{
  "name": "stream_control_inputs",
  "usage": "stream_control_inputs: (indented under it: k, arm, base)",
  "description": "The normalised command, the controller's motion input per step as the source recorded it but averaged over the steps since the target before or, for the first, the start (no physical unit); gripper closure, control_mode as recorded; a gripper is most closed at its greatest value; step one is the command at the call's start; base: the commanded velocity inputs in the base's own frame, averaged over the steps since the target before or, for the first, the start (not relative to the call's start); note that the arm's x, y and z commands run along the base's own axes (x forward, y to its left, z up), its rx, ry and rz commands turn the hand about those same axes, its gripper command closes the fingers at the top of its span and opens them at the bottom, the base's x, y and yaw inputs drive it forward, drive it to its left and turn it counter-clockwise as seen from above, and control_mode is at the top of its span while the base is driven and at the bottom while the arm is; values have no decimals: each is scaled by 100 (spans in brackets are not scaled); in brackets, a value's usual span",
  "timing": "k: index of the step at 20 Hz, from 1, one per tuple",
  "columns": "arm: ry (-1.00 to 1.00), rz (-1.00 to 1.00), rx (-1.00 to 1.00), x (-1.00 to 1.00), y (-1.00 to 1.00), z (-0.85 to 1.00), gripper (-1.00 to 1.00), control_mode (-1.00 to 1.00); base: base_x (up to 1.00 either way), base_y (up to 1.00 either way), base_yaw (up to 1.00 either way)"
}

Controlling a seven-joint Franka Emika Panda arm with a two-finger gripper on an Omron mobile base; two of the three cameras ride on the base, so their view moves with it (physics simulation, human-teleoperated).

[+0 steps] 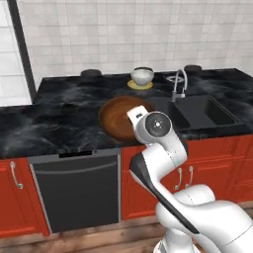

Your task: Move the bowls from the cabinet to the plates on the dining table.

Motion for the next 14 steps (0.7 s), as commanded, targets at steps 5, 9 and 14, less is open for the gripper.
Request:
stream_control_inputs:
  k: [5,9,14]
  arm:
    - [0,0,0,0,0,0,100,100]
    - [0,0,0,0,0,0,100,100]
    - [0,0,0,0,0,0,100,100]
  base:
    - [1,-52,-31]
    - [0,-43,-58]
    - [21,-60,-49]
